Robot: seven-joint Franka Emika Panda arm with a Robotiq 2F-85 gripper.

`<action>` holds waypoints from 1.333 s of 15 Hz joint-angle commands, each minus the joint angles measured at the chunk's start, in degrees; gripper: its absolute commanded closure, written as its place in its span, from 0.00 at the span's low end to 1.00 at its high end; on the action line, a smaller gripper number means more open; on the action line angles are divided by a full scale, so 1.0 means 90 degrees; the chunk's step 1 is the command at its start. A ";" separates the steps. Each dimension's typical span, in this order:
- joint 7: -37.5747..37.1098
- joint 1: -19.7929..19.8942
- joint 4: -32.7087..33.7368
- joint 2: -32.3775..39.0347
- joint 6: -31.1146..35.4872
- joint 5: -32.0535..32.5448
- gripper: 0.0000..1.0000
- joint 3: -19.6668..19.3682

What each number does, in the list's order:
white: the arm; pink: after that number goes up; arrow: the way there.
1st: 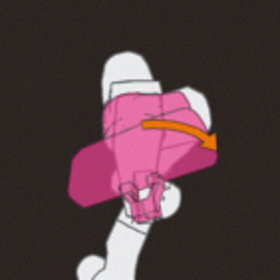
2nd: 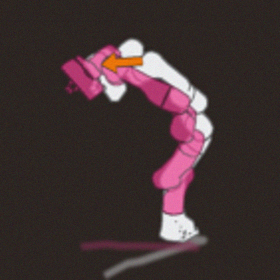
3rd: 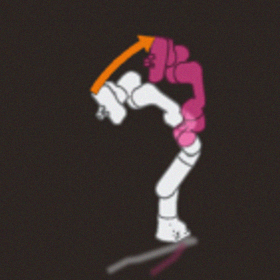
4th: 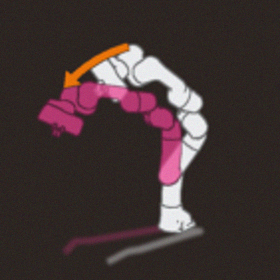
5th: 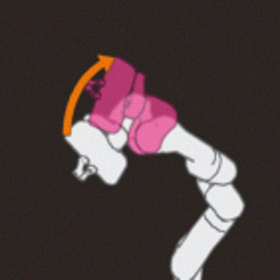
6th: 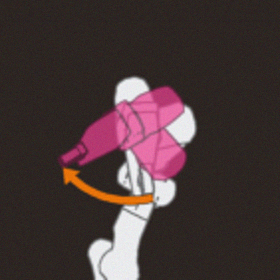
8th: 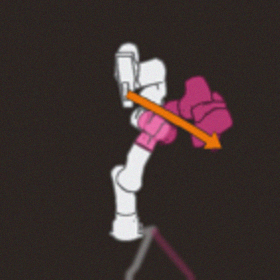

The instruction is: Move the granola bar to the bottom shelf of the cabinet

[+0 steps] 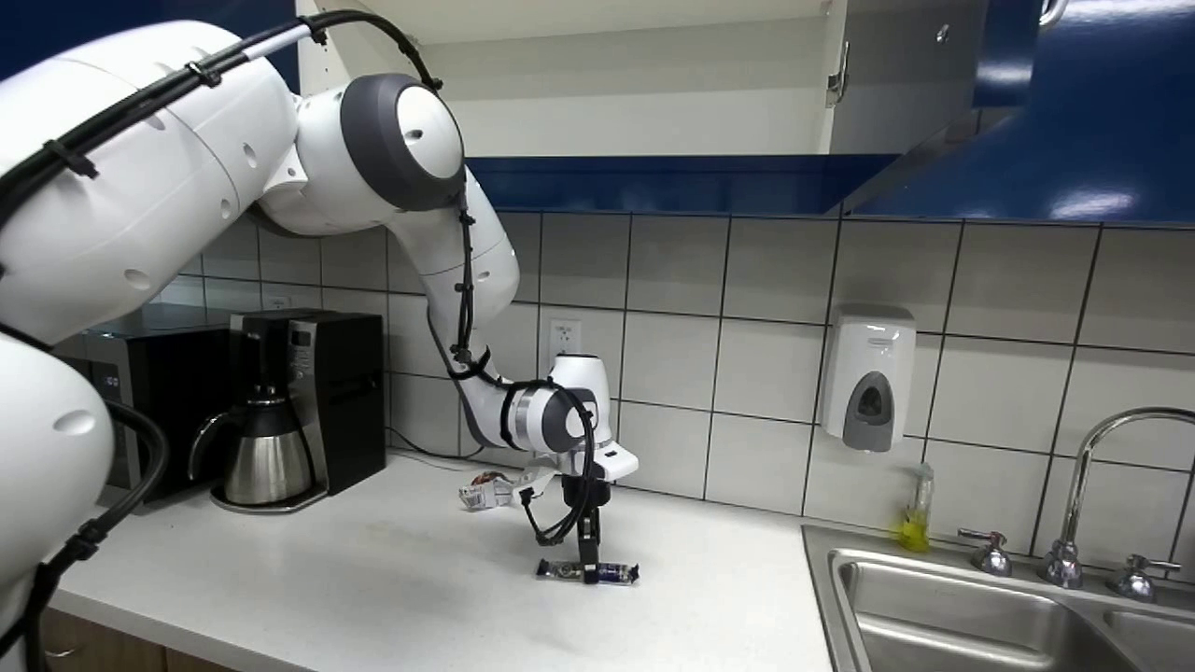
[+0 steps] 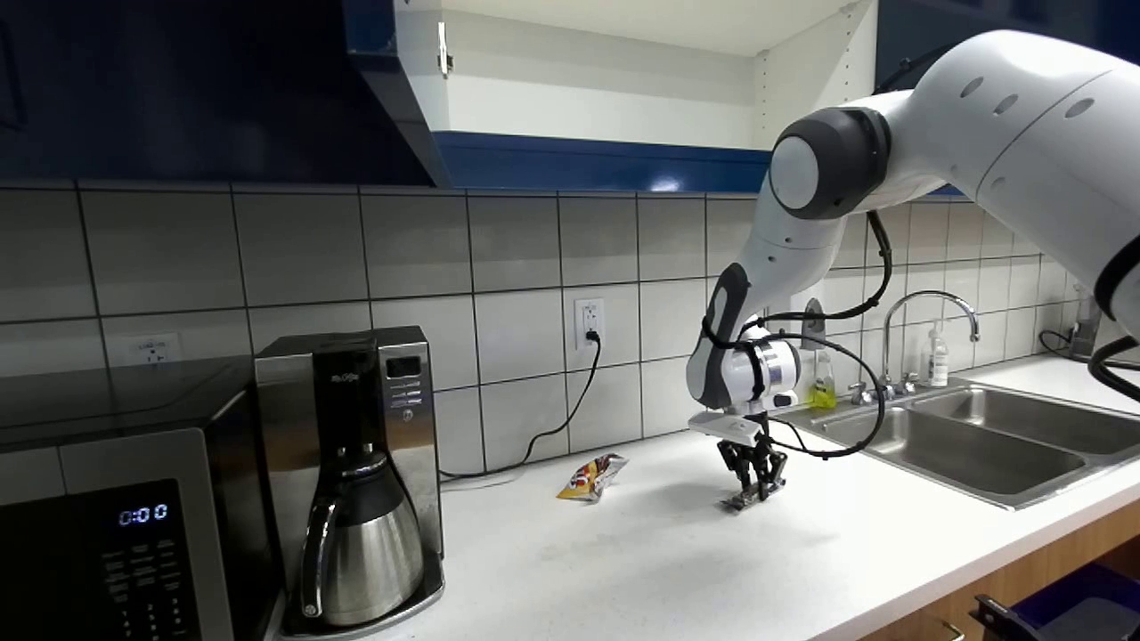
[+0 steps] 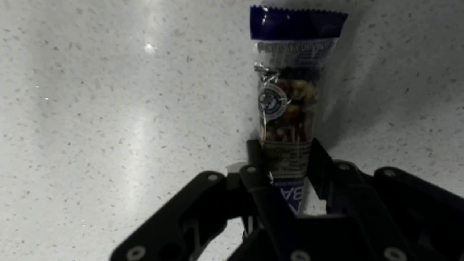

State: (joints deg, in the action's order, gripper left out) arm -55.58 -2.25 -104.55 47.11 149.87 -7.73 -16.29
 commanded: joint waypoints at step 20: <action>0.0049 -0.0100 -0.0435 -0.1058 0.0129 0.0185 0.91 -0.0006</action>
State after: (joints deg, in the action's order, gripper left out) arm -55.58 -3.07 -105.71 40.73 150.54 -7.34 -16.47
